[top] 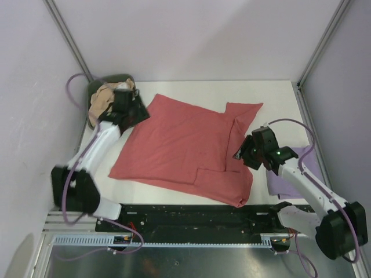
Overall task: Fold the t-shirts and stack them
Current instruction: Flatten out the tshirt
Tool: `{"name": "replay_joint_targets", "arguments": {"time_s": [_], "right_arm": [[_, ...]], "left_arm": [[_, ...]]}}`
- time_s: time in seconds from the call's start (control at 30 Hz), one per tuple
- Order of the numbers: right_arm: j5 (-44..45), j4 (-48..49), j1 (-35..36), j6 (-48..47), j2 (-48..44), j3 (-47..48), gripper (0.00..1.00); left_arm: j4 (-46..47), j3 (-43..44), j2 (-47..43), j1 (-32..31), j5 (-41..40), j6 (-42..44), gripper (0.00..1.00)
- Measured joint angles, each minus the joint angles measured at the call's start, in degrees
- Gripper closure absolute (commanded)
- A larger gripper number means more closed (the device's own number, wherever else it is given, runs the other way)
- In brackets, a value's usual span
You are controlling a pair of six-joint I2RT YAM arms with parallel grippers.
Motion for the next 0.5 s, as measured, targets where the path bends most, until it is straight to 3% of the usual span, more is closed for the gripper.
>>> {"name": "replay_joint_targets", "arguments": {"time_s": [0.2,0.37,0.5], "right_arm": [[-1.9,8.6,-3.5,-2.4,8.0,1.0,0.42],[-3.1,12.0,-4.8,-3.5,10.5,1.1,0.42],[-3.5,12.6,-5.6,-4.4,10.6,1.3,0.43]], "left_arm": [[1.9,18.4,26.9,-3.7,4.4,2.0,0.34],[1.4,25.9,37.1,-2.4,5.2,2.0,0.35],[1.5,27.5,40.0,0.4,5.5,1.9,0.36]]}}
